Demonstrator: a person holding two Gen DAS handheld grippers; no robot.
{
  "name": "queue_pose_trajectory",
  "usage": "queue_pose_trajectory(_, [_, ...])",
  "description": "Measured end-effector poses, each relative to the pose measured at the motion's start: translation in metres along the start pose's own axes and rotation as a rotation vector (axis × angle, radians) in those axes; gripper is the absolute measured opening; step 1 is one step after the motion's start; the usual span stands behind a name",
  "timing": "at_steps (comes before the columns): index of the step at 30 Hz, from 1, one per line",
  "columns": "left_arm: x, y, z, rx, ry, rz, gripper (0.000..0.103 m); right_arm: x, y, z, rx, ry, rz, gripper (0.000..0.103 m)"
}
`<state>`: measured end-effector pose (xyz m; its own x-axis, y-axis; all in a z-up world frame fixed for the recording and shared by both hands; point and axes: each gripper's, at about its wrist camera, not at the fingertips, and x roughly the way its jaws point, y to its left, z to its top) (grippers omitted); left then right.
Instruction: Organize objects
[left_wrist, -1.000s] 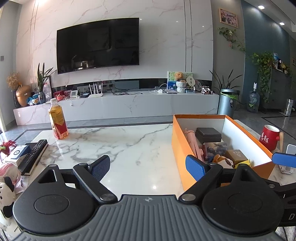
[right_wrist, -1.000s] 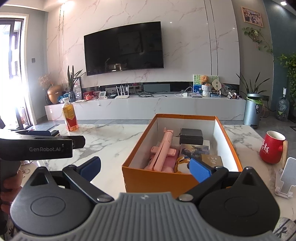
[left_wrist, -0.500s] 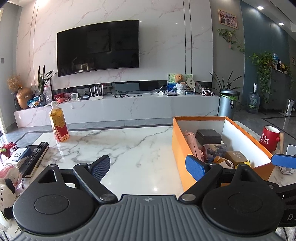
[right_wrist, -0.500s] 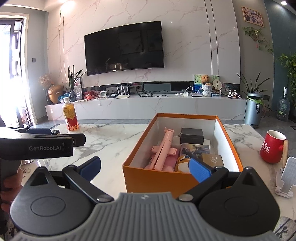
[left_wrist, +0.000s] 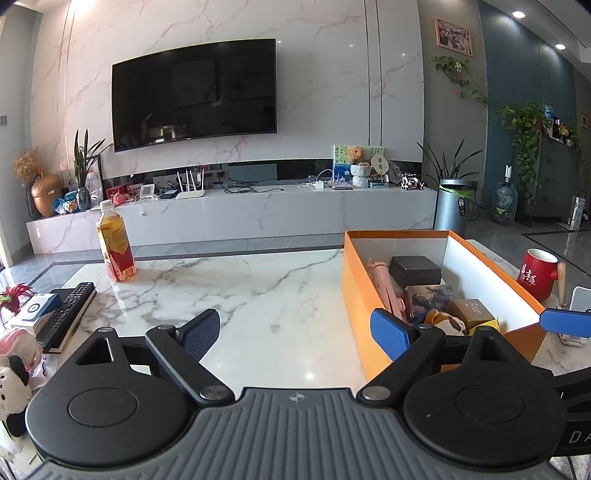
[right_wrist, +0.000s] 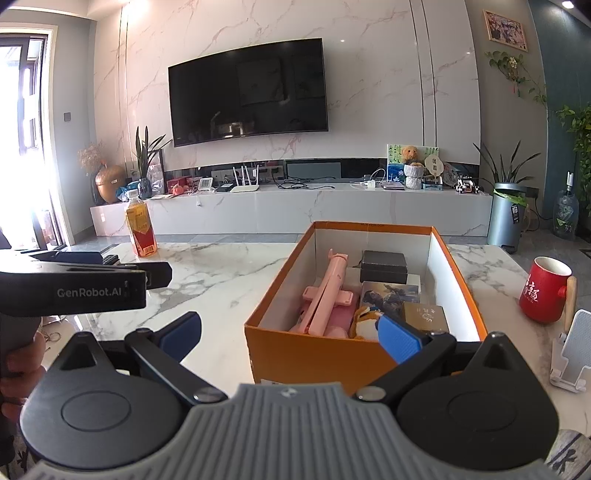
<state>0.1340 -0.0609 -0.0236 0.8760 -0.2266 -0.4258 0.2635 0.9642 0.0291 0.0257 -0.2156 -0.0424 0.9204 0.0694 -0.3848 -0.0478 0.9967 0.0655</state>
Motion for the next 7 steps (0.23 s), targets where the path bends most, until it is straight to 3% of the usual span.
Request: queue_pose_trajectory(7, [-0.0001,-0.0003,-0.0011,0.006,-0.005,-0.009,0.103,0.0012,-0.0007,-0.0015,0.004,0.006,-0.005,0.102])
